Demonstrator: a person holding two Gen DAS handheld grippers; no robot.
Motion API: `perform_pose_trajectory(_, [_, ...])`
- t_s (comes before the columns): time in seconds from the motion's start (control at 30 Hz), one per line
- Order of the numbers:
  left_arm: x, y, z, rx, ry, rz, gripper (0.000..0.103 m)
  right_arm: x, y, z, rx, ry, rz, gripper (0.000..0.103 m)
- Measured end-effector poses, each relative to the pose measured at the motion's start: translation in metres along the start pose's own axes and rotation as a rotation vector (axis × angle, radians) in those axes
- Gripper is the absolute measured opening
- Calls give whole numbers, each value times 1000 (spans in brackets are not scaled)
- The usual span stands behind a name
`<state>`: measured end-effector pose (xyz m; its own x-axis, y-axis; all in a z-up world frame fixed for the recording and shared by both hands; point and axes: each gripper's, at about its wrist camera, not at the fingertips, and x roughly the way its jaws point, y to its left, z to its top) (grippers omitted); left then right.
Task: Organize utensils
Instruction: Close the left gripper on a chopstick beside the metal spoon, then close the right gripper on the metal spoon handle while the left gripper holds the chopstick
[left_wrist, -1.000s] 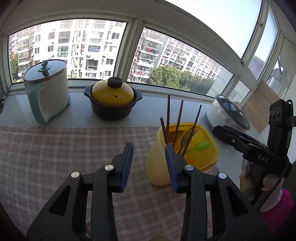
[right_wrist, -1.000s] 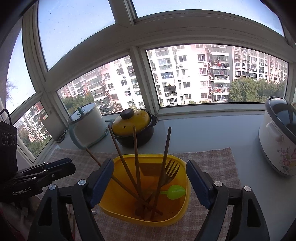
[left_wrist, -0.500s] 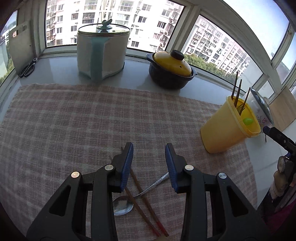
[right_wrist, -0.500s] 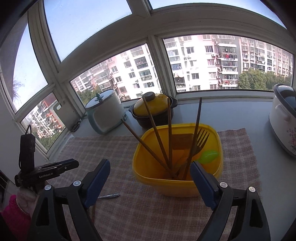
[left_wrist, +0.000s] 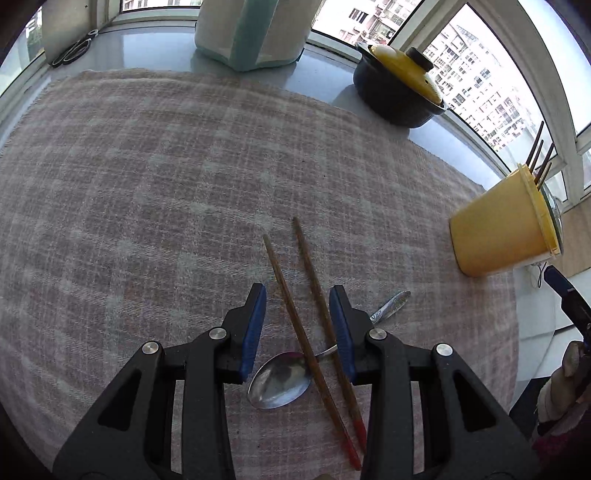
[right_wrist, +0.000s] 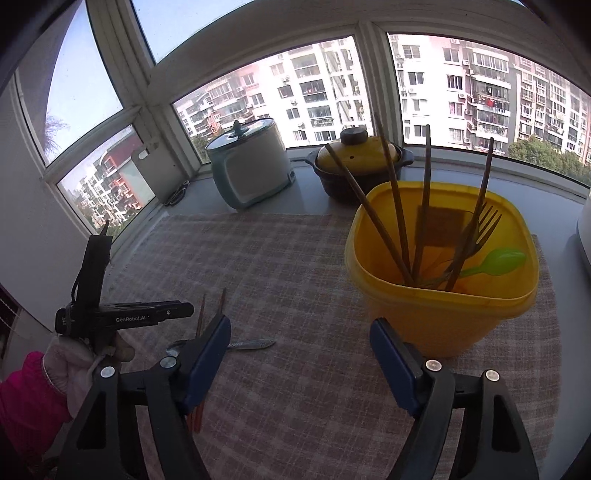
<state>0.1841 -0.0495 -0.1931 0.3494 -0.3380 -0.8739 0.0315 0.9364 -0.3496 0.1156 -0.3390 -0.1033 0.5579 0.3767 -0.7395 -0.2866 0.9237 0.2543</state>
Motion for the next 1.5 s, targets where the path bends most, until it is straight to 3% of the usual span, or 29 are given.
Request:
perform_pose_trajectory(0.23, [18,3,0,-25,35,11,35,7,11,-5,-36,26,17,80])
perform_pose_trajectory(0.4, [27,3,1,-31,41,25,20,11,12,-6,-45,41,23,79])
perform_pose_trajectory(0.47, [28,3,1,-30,43,28,9,13,13,-6,-53,47,25,79])
perform_pose_trajectory(0.57, [29,5,-1,-45,31,24,6,15,15,-5,-68,58,35,78])
perform_pose_trajectory(0.87, [5,25,-21,-118,-17,12,4,47,42,1,-219,150,114,73])
perform_pose_trajectory(1.2, [-28,52,-53,-221,-89,19,4,118,95,-7,-484,352,221,68])
perform_pose_trajectory(1.5, [-44,70,-74,-277,-123,43,4,168,83,-10,-420,485,250,55])
